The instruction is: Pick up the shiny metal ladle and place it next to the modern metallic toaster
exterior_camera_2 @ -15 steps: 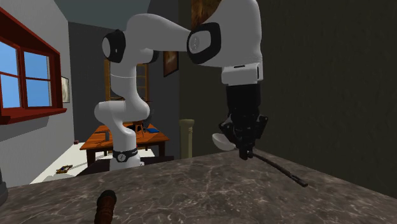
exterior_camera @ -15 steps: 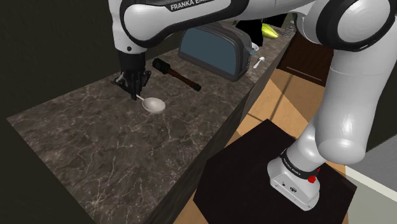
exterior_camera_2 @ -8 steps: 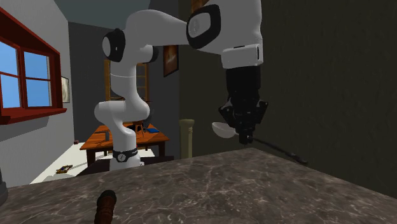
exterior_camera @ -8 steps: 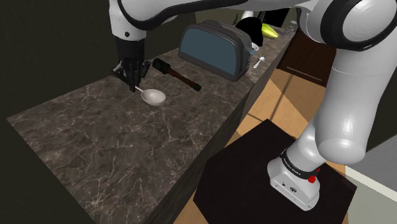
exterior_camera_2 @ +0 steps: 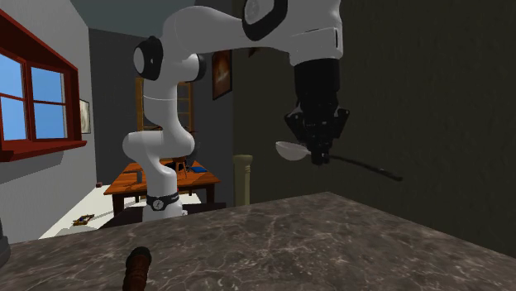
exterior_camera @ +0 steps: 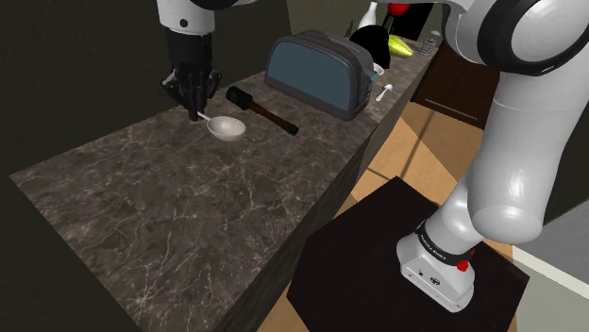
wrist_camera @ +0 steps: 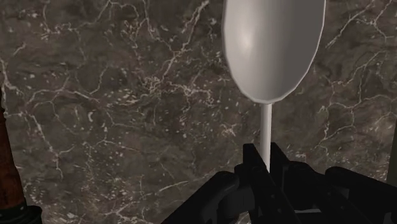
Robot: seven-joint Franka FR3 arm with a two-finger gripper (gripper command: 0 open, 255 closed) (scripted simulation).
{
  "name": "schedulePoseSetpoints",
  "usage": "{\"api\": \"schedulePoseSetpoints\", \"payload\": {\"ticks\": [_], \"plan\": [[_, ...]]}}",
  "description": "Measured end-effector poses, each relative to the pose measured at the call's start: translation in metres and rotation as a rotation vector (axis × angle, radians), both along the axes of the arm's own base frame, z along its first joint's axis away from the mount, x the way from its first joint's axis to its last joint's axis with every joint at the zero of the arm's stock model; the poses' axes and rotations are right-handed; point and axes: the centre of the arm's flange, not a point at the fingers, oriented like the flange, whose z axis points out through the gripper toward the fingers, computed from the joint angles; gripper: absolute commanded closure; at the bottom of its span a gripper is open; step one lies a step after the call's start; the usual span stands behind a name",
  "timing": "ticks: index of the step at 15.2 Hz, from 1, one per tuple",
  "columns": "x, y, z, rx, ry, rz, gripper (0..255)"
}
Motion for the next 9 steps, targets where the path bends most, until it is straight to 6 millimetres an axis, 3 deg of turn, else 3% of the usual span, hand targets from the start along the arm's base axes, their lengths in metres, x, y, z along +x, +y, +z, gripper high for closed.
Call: {"api": "schedulePoseSetpoints", "payload": {"ticks": [9], "plan": [[-0.002,0.0,0.049,0.0,0.0,0.0,255]]}}
